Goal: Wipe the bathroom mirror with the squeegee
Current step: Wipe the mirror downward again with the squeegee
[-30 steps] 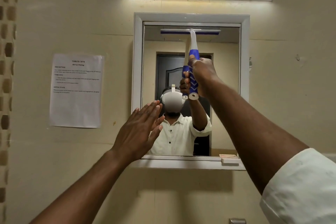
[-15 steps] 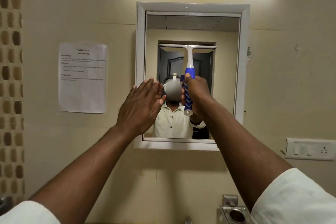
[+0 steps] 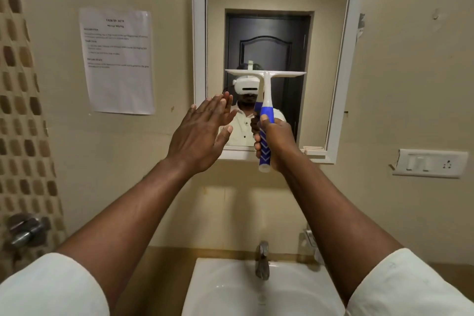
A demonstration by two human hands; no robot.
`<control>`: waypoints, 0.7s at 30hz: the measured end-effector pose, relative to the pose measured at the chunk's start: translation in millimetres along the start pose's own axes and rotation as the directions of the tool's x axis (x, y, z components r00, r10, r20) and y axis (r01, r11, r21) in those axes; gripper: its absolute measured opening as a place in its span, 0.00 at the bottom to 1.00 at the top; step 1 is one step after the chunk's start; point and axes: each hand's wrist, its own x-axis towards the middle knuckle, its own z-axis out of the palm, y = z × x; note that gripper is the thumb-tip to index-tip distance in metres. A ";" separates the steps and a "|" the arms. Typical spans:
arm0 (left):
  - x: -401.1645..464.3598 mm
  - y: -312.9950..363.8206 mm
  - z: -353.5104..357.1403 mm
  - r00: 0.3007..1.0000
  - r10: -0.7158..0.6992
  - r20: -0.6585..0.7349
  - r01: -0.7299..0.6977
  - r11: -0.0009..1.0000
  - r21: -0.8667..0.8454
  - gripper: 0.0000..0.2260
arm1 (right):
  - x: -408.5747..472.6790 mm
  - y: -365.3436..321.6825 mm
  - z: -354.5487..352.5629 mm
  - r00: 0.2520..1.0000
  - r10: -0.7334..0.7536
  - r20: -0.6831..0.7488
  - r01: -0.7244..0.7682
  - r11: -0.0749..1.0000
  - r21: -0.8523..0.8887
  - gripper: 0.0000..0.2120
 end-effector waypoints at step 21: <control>-63.8 -23.1 40.7 0.984 -0.075 0.164 0.074 0.997 0.017 0.27 | -55.2 122.8 -11.3 0.972 0.230 0.047 -0.230 0.973 -0.021 0.10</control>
